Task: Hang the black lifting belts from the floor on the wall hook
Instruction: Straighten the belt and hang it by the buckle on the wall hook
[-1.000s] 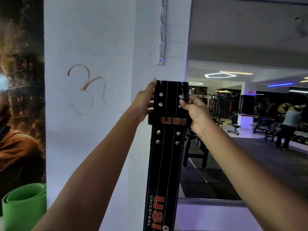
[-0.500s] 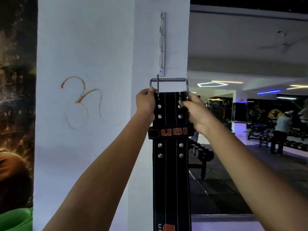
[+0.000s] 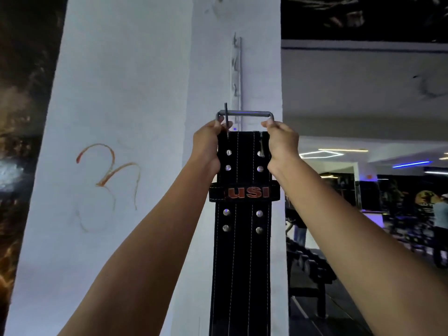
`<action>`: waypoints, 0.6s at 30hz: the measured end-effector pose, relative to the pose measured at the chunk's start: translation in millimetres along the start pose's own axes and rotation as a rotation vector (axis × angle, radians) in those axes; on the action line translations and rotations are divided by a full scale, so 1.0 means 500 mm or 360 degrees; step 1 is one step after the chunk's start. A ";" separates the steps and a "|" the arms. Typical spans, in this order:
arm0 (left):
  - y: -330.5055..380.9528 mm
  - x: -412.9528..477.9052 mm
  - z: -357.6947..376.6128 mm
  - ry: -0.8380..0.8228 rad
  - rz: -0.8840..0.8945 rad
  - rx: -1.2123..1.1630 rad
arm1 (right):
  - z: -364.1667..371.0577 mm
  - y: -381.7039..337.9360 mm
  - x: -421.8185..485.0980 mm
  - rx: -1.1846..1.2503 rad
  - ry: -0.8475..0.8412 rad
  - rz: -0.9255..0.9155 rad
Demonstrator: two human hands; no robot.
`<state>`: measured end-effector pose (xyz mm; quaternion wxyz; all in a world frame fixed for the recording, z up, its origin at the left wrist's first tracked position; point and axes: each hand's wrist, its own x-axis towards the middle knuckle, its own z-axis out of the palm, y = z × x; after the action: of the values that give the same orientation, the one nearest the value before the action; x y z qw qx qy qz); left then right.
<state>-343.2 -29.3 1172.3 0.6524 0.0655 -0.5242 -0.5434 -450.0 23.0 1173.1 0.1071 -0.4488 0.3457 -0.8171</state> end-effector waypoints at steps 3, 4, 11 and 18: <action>0.006 0.063 0.011 0.0073 -0.0014 0.0002 | 0.024 0.019 0.053 0.0021 0.0017 -0.0071; 0.008 0.080 0.014 0.0106 0.0027 0.0019 | 0.032 0.022 0.067 0.0023 0.0011 -0.0083; -0.007 0.171 0.020 0.0274 0.0196 0.0124 | 0.065 0.041 0.138 0.0000 -0.0014 -0.0043; -0.039 0.208 0.009 0.0256 0.0152 0.0123 | 0.060 0.075 0.167 -0.0044 0.0008 0.0023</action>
<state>-373.9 -115.8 1225.2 0.7145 0.1090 -0.4931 -0.4842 -478.9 -59.1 1214.2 0.1061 -0.4456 0.3605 -0.8126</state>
